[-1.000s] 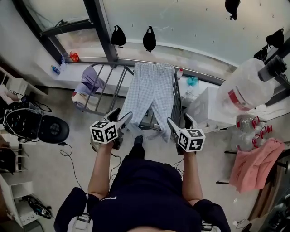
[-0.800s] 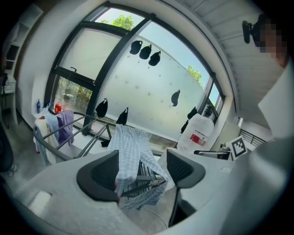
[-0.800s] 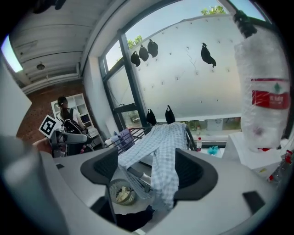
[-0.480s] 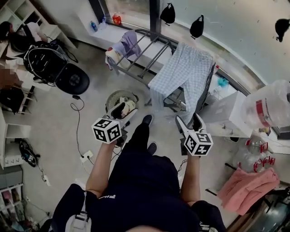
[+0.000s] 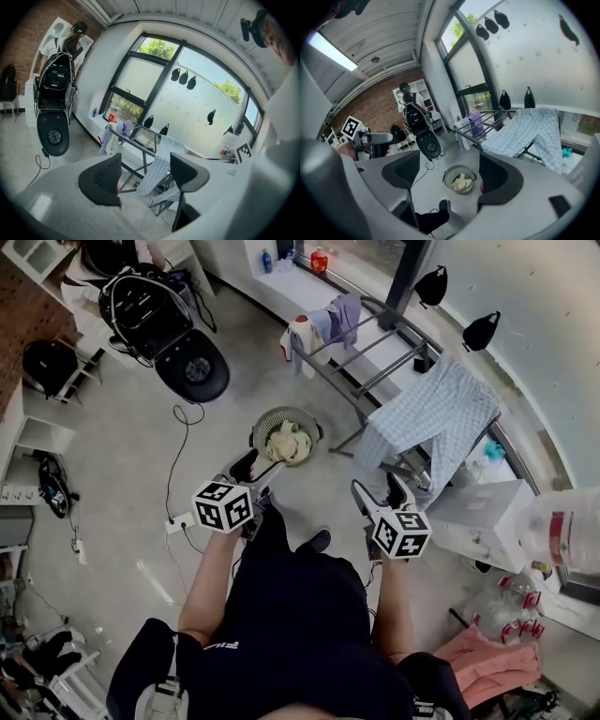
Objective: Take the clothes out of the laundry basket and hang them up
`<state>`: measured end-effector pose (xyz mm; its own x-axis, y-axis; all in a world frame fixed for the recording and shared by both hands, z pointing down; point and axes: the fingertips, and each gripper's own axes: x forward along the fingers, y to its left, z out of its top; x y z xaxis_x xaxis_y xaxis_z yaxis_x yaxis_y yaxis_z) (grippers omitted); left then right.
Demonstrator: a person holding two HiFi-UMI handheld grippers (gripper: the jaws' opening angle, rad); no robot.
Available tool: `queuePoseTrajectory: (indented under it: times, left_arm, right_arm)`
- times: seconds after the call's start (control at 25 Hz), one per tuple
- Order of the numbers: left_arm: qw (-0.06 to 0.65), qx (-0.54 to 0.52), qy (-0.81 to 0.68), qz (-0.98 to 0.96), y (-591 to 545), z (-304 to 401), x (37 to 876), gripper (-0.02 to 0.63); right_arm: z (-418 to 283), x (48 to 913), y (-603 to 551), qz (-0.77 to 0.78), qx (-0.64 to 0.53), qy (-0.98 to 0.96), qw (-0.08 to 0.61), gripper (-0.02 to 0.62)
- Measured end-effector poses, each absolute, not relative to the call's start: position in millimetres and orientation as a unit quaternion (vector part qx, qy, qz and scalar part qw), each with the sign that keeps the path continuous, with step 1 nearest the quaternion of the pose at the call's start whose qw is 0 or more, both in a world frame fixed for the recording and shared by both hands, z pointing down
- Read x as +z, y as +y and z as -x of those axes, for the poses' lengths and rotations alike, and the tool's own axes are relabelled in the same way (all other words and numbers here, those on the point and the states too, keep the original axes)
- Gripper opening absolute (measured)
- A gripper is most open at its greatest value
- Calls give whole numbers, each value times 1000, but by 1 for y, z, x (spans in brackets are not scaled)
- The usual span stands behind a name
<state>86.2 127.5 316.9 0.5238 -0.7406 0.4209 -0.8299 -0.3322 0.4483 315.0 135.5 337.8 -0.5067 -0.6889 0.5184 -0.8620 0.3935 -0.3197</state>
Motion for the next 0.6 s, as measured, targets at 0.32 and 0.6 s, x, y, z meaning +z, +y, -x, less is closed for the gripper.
queuePoseTrajectory:
  times: [0.32, 0.6]
  left_arm:
    - [355, 81, -501, -785, 95, 5, 360, 311]
    - [371, 124, -476, -787, 54, 60, 409, 311]
  right_arm:
    - [-211, 372, 93, -425, 311, -828, 194, 382]
    - [-138, 420, 58, -421, 334, -810, 234, 382]
